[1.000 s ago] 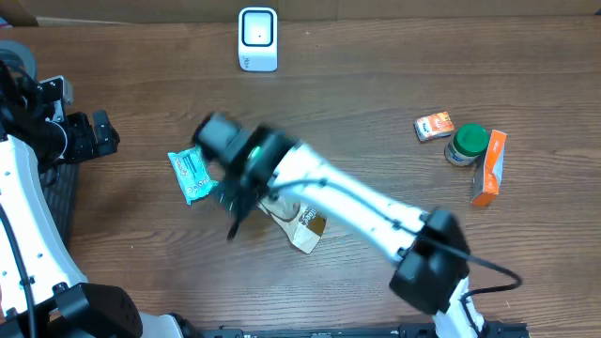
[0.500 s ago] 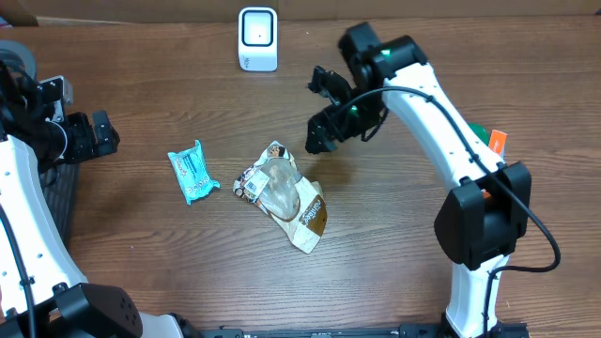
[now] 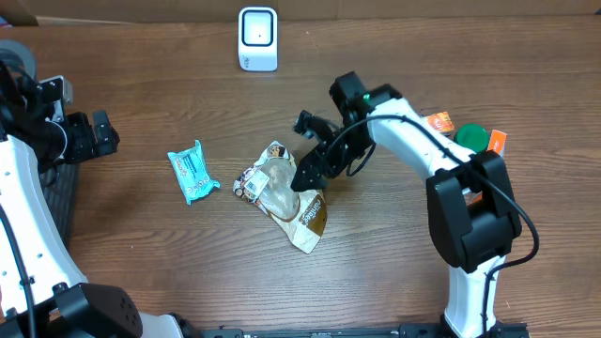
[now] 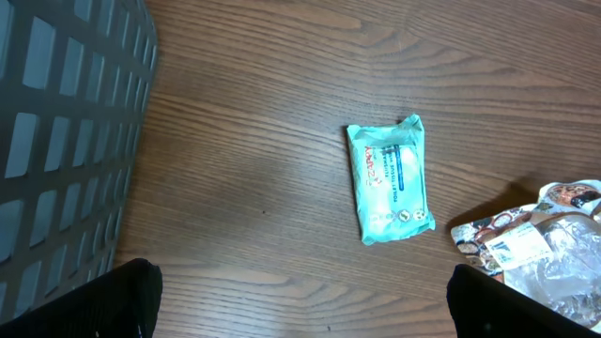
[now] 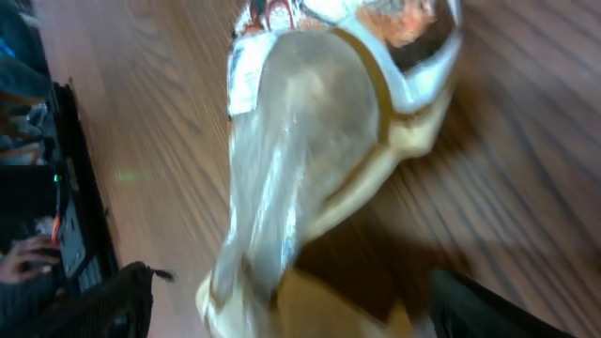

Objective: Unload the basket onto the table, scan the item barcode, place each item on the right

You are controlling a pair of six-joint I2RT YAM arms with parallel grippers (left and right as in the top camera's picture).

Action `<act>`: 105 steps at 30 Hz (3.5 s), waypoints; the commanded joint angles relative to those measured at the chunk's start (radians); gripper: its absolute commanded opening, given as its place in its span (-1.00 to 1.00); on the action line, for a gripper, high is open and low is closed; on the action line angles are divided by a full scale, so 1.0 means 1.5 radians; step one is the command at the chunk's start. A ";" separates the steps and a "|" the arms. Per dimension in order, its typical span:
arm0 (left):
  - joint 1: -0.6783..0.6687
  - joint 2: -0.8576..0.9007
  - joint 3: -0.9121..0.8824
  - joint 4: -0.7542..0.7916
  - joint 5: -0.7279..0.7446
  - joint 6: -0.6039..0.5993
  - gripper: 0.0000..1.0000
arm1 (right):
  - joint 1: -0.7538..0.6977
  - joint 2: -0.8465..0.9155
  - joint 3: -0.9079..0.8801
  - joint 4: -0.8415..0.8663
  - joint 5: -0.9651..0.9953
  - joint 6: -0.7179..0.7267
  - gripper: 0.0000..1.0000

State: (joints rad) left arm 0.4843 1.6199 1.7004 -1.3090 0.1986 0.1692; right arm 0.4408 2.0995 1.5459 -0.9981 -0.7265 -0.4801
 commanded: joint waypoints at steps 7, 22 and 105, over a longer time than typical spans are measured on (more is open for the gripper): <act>-0.005 -0.004 -0.001 0.001 0.005 0.018 0.99 | 0.022 -0.007 -0.062 0.069 -0.045 0.061 0.45; -0.005 -0.004 -0.001 0.001 0.005 0.018 0.99 | 0.025 -0.007 -0.063 0.114 -0.087 0.270 -0.92; -0.005 -0.004 -0.001 0.001 0.005 0.018 0.99 | -0.022 -0.461 -0.141 0.342 -0.117 0.583 -0.92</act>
State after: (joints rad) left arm 0.4843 1.6199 1.7004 -1.3087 0.1986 0.1692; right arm 0.4126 1.4075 1.3163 -0.4873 -0.9295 0.3710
